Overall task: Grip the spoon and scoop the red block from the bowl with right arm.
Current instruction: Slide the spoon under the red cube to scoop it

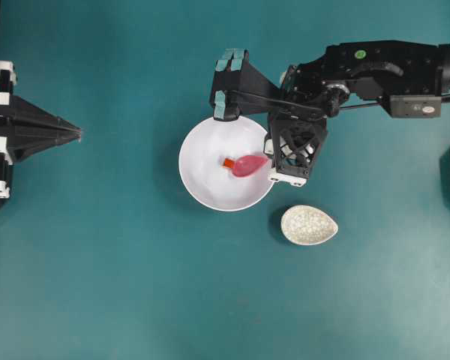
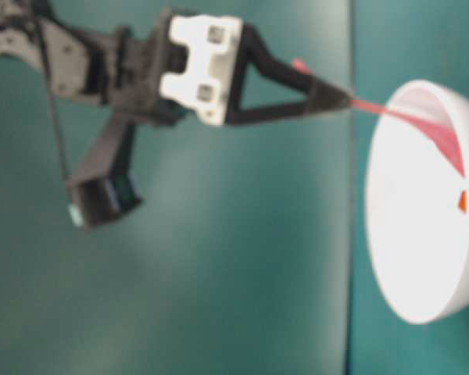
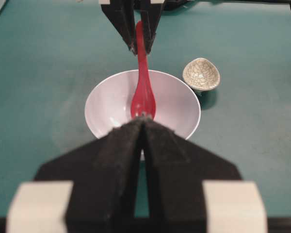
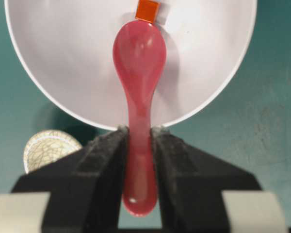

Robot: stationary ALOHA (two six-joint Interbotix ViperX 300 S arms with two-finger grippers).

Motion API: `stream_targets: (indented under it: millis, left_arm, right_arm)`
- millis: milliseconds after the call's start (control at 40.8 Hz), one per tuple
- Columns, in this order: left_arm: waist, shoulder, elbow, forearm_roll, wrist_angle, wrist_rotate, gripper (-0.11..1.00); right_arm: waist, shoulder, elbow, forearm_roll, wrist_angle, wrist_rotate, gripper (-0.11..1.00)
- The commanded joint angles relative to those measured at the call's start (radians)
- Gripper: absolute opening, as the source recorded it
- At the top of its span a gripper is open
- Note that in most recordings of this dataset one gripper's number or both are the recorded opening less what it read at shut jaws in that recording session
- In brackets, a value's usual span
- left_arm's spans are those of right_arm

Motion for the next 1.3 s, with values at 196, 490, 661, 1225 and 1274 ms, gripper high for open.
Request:
stream_targets:
  millis: [196, 490, 661, 1225, 1274]
  left_arm:
    - [0.002, 0.005, -0.017, 0.000, -0.005, 0.000, 0.00]
    - [0.003, 0.005, -0.017, 0.000, -0.003, -0.002, 0.00]
    - [0.002, 0.003, -0.017, 0.000, -0.005, -0.002, 0.00]
    - [0.003, 0.005, -0.017, 0.000, -0.005, 0.000, 0.00]
    - [0.003, 0.005, -0.017, 0.000, -0.005, -0.002, 0.00]
  right_arm:
    - [0.000, -0.002, -0.028, -0.009, -0.049, 0.003, 0.25]
    - [0.000, 0.008, -0.028, -0.009, -0.109, 0.003, 0.25]
    - [0.000, 0.008, -0.026, -0.009, -0.137, 0.003, 0.25]
    - [0.000, 0.008, -0.003, -0.009, -0.230, 0.005, 0.25]
    - [0.000, 0.008, 0.000, -0.009, -0.238, 0.006, 0.25]
